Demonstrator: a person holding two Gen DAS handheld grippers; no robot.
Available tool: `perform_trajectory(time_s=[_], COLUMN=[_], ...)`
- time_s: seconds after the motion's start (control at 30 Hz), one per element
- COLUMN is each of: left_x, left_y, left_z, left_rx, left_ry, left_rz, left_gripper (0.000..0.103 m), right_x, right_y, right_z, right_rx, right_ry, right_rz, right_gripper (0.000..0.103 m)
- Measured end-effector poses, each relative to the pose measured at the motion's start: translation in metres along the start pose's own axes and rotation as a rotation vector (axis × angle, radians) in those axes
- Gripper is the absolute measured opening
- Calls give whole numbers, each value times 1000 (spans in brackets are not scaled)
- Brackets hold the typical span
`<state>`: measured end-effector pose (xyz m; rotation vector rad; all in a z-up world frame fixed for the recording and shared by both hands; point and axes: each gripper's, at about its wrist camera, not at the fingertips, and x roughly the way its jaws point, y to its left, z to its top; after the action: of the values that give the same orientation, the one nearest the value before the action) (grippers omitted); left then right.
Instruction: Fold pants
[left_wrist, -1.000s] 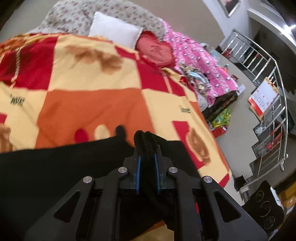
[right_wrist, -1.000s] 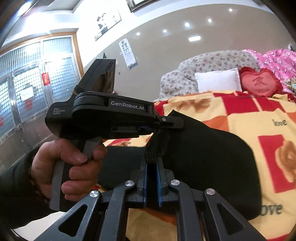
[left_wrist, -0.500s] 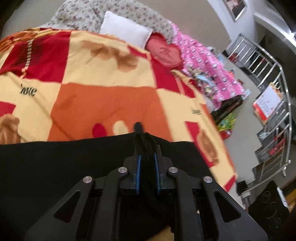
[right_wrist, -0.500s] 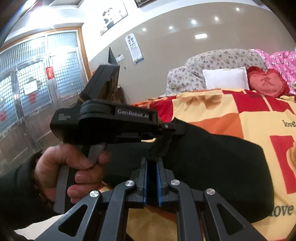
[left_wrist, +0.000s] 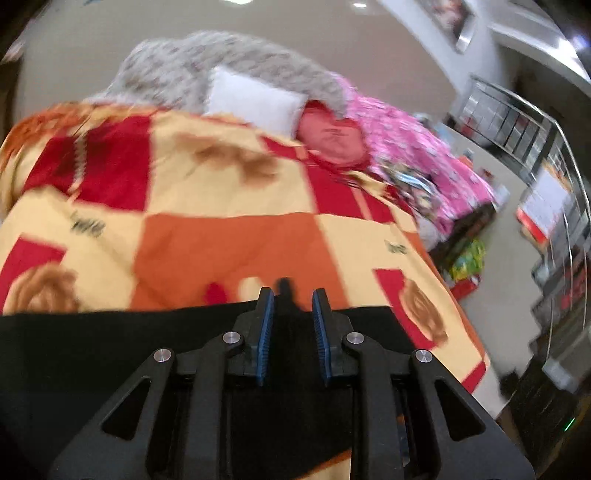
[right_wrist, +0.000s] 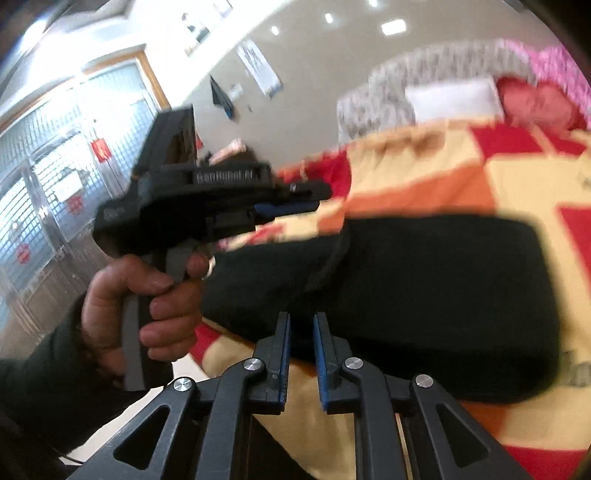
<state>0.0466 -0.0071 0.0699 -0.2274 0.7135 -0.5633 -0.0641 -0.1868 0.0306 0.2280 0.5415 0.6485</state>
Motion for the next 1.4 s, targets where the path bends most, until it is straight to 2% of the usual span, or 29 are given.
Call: perform_trajectory(time_s=[0.07, 0.17, 0.2, 0.27, 0.43, 0.53, 0.6, 0.7, 0.77, 0.83, 0.87, 0.93, 1.03, 1.07, 1.13, 1.23, 1.27, 1.3, 1.37, 1.4], left_x=[15, 41, 37, 28, 21, 19, 18, 15, 15, 15, 15, 15, 16, 16, 15, 15, 15, 15, 15, 15], left_y=[-11, -9, -7, -3, 0, 7, 10, 8, 3, 1, 0, 1, 4, 5, 7, 7, 7, 8, 9, 9], left_z=[-9, -36, -44, -51, -59, -59, -59, -60, -60, -61, -61, -62, -62, -61, -61, -61, -61, -61, -61, -61], left_rx=[54, 72, 80, 68, 45, -1, -26, -25, -4, 8, 10, -4, -23, -26, -24, -28, -29, -32, -36, -39], left_ry=[54, 173, 139, 121, 88, 79, 75, 67, 65, 63, 63, 64, 62, 63, 63, 62, 62, 62, 62, 62], left_rz=[3, 76, 72, 70, 58, 22, -3, 0, 21, 34, 35, 20, 0, -3, -2, -5, -6, -9, -14, -18], left_gripper=[19, 19, 19, 19, 19, 19, 19, 19, 19, 19, 19, 19, 19, 19, 19, 19, 19, 19, 19, 19], right_x=[-30, -63, -71, -76, -53, -17, -19, -27, -39, -46, -39, -17, -19, -22, -23, -12, -3, 12, 47, 43], right_y=[-8, -31, -40, -53, -35, -52, -58, -61, -54, -45, -42, -48, -50, -50, -53, -62, -67, -75, -96, -96], right_z=[3, 1, 0, -1, -2, -14, -16, -16, -11, -2, -4, -9, -5, 1, 14, 45, 53, 59, 53, 51], right_rx=[-12, 5, 44, 89, -37, 1, 17, 36, 8, -30, -43, -32, -5, 0, 1, 5, 5, 23, 96, 98], right_ry=[-104, -175, -183, -175, -96, 89, 81, 60, -6, -53, -30, 84, 73, 46, -3, -26, -8, 55, 241, 205], right_rz=[-113, -443, -496, -494, -417, -425, -404, -395, -410, -375, -364, -382, -377, -377, -404, -419, -425, -419, -405, -410], right_gripper=[11, 11, 11, 11, 10, 11, 11, 11, 11, 11, 11, 11, 11, 11, 11, 11, 11, 11, 11, 11])
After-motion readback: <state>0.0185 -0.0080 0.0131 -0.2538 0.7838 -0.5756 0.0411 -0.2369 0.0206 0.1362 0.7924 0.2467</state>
